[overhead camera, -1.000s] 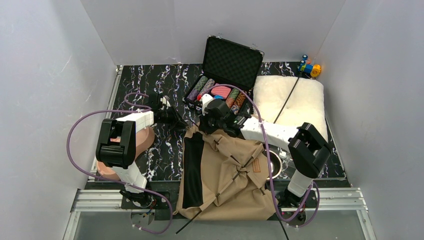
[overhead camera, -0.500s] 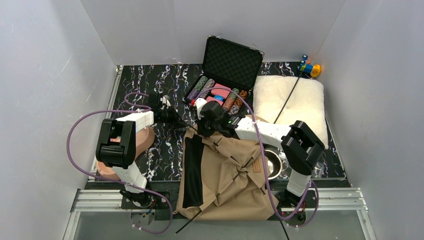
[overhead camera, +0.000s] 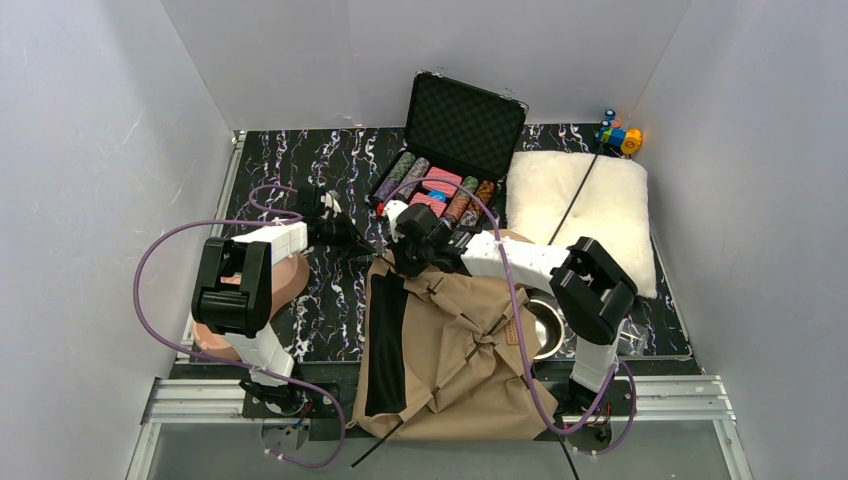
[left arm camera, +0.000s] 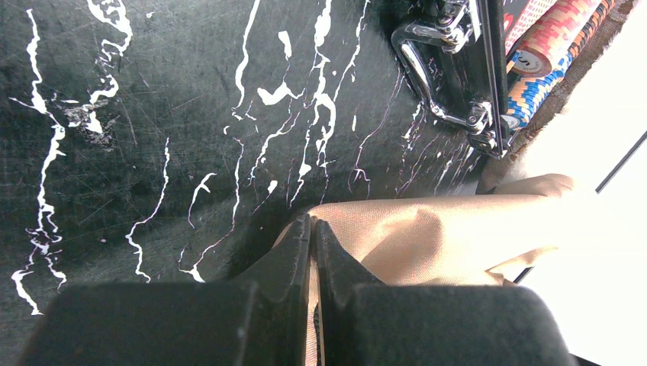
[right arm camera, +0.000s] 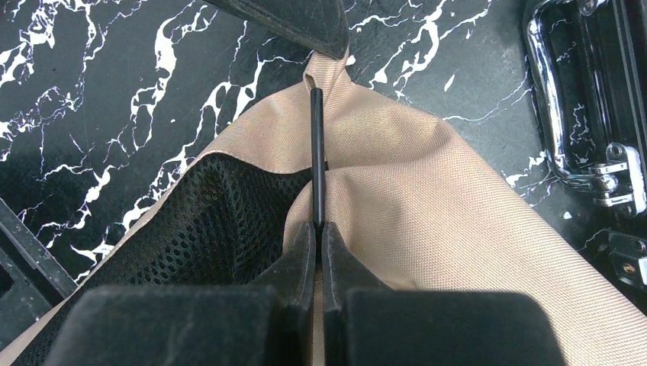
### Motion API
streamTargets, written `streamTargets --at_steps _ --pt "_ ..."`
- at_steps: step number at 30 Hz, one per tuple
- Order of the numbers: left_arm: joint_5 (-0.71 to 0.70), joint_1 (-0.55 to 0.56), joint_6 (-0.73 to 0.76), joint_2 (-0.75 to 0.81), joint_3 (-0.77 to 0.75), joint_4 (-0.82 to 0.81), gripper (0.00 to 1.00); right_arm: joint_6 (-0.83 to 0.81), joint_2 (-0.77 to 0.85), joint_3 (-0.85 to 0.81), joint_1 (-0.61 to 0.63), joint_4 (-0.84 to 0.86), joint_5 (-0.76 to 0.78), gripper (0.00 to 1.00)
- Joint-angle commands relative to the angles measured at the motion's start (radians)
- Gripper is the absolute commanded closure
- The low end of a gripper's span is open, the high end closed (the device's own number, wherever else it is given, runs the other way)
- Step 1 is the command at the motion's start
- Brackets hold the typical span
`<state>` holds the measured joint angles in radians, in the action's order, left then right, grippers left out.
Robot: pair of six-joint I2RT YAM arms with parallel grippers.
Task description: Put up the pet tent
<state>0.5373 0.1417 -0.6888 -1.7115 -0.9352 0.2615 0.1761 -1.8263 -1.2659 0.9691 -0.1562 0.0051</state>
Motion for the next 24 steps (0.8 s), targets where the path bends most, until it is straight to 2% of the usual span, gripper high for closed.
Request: streamTargets --at_steps 1,24 --pt "0.016 0.006 0.008 0.016 -0.023 -0.004 1.00 -0.007 -0.021 -0.026 0.014 -0.076 -0.018 0.99" --pt "0.027 0.006 0.004 0.009 -0.025 -0.005 1.00 -0.013 -0.024 -0.038 0.028 -0.046 -0.034 0.99"
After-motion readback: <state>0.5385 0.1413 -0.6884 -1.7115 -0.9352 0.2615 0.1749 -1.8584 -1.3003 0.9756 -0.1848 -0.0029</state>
